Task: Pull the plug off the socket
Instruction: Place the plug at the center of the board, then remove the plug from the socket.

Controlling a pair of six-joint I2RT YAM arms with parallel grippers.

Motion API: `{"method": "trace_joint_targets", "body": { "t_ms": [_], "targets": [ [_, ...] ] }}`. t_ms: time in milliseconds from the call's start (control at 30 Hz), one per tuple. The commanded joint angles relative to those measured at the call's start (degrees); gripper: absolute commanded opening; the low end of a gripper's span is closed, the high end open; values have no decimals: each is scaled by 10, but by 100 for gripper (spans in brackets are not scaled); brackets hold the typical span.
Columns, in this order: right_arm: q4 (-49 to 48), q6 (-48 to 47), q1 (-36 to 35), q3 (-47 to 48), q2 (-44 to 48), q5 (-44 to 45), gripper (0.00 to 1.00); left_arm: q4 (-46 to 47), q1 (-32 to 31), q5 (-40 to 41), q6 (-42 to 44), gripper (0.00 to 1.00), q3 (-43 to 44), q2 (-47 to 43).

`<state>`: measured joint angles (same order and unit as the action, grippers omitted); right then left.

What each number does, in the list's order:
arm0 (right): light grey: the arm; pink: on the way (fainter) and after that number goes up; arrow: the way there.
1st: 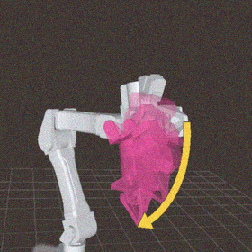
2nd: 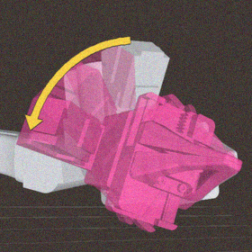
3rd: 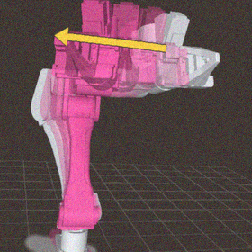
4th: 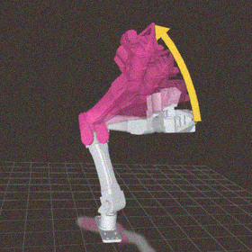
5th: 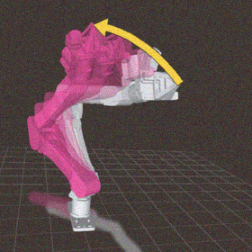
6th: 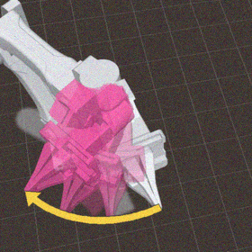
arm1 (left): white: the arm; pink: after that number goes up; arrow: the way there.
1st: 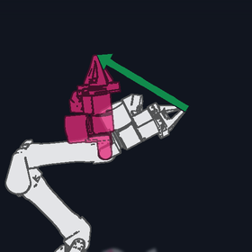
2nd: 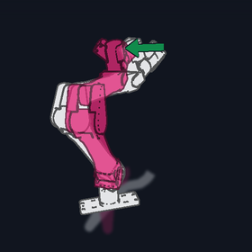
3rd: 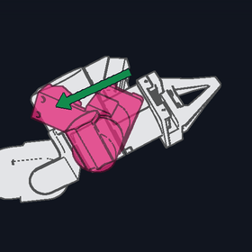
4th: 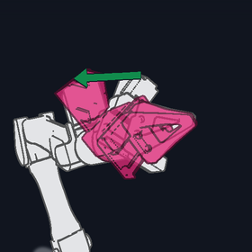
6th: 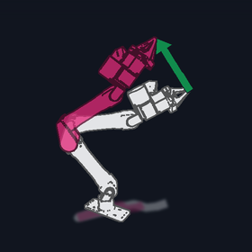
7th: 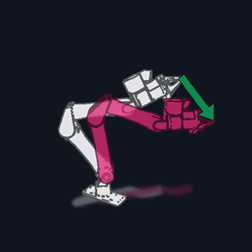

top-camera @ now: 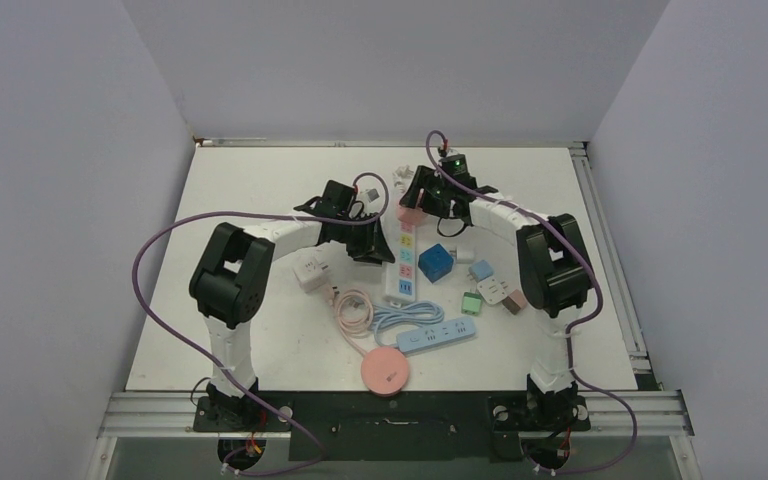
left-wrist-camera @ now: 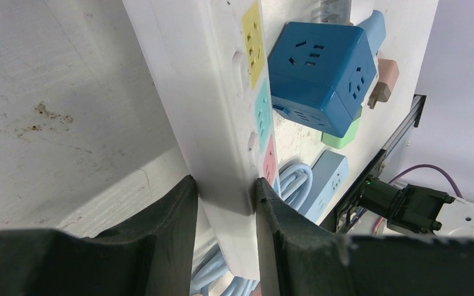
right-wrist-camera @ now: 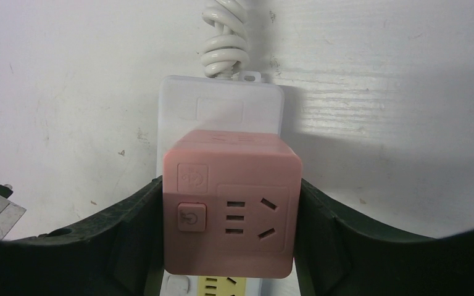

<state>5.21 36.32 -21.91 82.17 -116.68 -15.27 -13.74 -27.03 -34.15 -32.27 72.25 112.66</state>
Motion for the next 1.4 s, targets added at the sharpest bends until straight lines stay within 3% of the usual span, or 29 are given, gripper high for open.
{"method": "trace_joint_targets", "body": {
  "t_ms": [0, 100, 300, 500, 633, 767, 933, 1233, 1367],
  "targets": [
    [-25, 10, 28, -1, 36, -30, 18, -70, 5, 51, 89, 0, 37, 32],
    [-67, 37, 63, -26, 48, -75, 6, -85, 5, 56, 102, 0, 50, 48],
    [-60, 31, 73, -37, 67, -56, 5, -83, 5, 59, 101, 0, 51, 57],
    [-68, 19, 7, -99, 124, 70, 5, -72, 8, 51, 91, 0, 49, 62],
    [-162, 63, -48, -223, 190, 160, 5, -66, 14, 42, 82, 0, 49, 68],
    [-194, 92, -94, -295, 243, 242, 5, -62, 18, 44, 81, 0, 47, 67],
    [-169, 97, -70, -279, 248, 184, 5, -63, 17, 46, 83, 0, 47, 67],
    [-58, 103, 46, -148, 177, 7, 5, -71, -7, 81, 123, 0, 48, 42],
    [-58, 98, 49, -139, 174, 17, 5, -83, -21, 99, 134, 0, 53, 40]
  ]
}}
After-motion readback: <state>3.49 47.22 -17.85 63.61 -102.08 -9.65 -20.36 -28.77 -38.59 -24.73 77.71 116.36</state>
